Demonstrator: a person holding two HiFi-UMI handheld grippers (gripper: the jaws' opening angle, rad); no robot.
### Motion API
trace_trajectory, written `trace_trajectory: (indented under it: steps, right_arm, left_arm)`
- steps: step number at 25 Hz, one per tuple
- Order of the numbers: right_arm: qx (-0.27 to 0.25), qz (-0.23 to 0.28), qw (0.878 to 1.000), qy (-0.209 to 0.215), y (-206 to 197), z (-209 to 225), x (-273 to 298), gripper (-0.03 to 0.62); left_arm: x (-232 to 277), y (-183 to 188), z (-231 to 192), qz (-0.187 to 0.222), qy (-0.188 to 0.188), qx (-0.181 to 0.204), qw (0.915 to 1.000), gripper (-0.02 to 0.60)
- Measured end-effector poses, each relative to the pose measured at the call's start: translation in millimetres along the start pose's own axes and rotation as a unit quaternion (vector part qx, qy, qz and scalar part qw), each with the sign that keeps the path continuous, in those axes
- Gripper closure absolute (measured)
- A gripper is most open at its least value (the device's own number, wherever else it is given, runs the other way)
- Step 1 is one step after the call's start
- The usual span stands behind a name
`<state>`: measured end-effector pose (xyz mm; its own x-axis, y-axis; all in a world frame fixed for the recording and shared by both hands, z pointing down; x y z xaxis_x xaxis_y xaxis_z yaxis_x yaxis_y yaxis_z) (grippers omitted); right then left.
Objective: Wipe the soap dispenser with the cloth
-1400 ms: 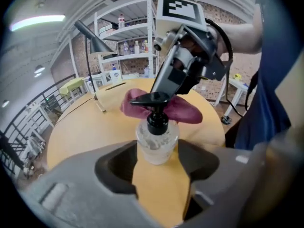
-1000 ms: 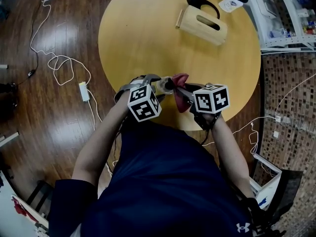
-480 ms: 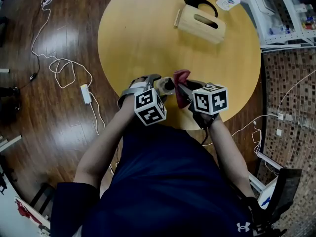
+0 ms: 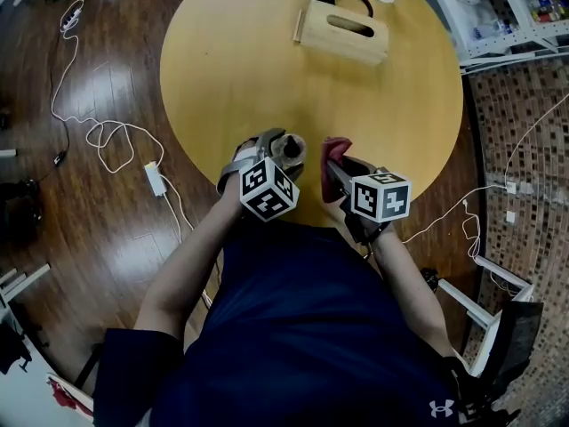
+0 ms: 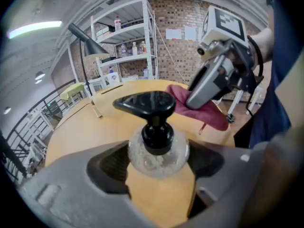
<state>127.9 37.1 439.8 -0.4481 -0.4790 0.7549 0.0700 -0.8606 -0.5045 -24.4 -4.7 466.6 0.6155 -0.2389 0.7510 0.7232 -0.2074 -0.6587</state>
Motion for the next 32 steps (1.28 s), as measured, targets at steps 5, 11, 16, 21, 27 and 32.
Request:
trace_trajectory:
  steps: [5, 11, 16, 21, 27, 32]
  right_arm:
    - [0.006, -0.001, 1.000, 0.005, -12, 2, -2, 0.500]
    - [0.011, -0.004, 1.000, 0.012, -22, 3, 1, 0.500]
    - [0.013, -0.002, 1.000, 0.021, -23, 5, 12, 0.500]
    - [-0.055, 0.012, 0.996, 0.073, -14, -17, 22, 0.500]
    - [-0.097, -0.008, 0.992, 0.085, -18, -50, 61, 0.502]
    - [-0.156, -0.093, 0.983, 0.036, -13, -33, 90, 0.502]
  left_arm:
    - [0, -3, 0, 0.018, -0.001, -0.003, 0.9998, 0.219]
    - [-2, -6, -1, 0.011, 0.014, -0.019, 0.9997, 0.221]
    - [-7, -11, -1, -0.003, 0.019, -0.024, 0.9995, 0.221]
    - [-14, -13, 3, -0.040, 0.015, -0.011, 0.9990, 0.219]
    - [-48, -13, 1, -0.121, 0.022, 0.099, 0.9874, 0.219]
    - [-42, -3, -3, -0.153, 0.016, 0.060, 0.9862, 0.237]
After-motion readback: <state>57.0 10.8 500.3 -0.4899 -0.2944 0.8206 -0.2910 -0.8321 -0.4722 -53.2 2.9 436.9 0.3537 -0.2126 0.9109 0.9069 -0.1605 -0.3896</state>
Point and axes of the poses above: the fingertips, and each gripper's own axes: x forward along the fingers, z to its right, y out of its top, the point moved 8 cm from there along -x, backward along the fingers, and after that the axes turned 1 degree about z, right-handed, at the moved point
